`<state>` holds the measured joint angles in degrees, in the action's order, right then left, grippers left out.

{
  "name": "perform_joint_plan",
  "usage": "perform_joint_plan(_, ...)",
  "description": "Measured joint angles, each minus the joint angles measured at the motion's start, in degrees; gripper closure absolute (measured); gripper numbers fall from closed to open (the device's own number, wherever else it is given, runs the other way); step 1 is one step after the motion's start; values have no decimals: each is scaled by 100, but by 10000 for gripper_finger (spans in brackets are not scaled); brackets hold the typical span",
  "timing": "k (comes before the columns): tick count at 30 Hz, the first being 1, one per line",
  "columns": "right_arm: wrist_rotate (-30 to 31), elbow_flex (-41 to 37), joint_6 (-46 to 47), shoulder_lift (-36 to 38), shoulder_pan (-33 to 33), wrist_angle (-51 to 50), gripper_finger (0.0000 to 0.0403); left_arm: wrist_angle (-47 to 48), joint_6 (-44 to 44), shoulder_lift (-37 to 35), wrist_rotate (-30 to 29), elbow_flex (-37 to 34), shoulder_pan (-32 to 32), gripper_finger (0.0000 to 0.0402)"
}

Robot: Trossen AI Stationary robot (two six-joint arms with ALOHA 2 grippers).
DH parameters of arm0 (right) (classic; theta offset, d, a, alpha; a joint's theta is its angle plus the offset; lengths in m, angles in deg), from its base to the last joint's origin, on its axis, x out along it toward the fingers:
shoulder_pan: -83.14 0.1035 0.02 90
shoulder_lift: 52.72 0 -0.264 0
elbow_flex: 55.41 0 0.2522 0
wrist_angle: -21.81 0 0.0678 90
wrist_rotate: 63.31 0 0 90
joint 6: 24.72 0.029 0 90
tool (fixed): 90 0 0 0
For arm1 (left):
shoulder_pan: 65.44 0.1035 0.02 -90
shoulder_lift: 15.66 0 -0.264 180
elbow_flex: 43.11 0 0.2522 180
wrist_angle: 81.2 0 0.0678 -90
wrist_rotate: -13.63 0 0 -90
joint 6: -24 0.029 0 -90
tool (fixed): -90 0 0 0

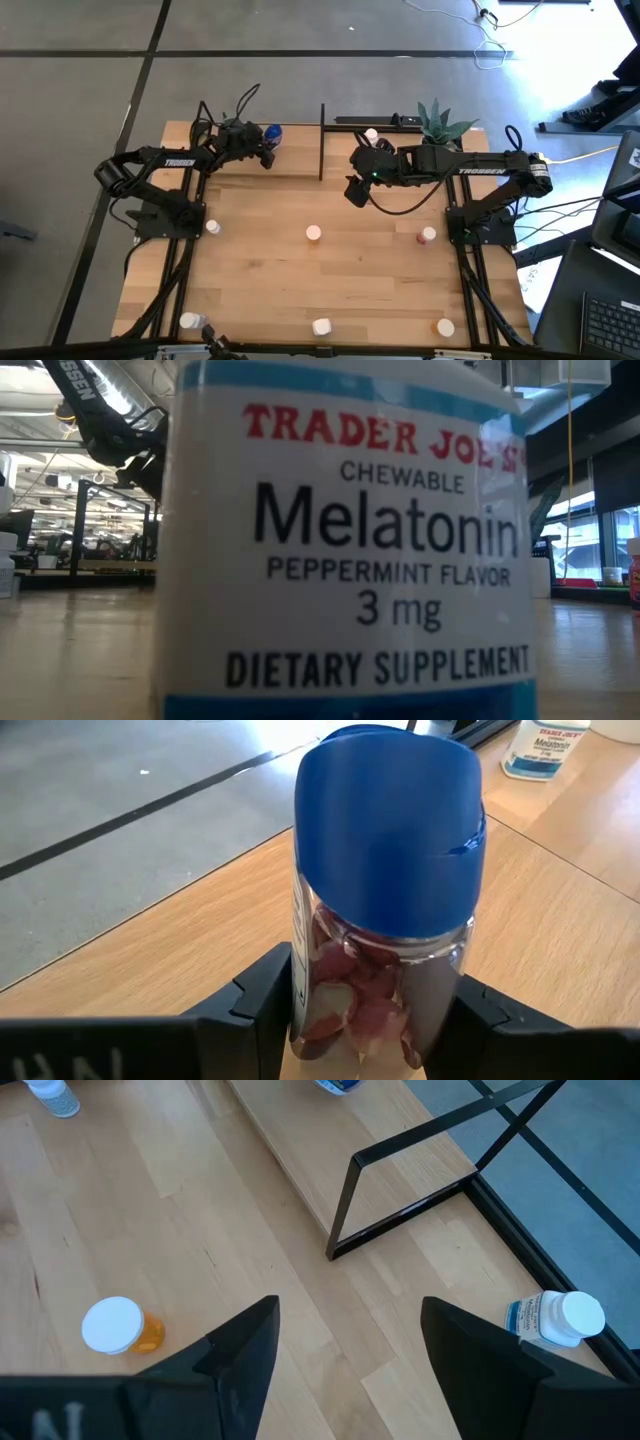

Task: Pick and place medicine bottles onto shelf by color
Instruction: Put the blue pill bottle on the shelf

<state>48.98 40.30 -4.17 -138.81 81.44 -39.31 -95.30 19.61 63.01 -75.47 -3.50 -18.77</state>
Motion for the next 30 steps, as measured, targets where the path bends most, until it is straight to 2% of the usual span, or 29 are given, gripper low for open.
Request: perform_joint_plan(30, 0, 0, 0, 0, -2, 1, 157, 234, -157, 2, 43, 4, 2, 243)
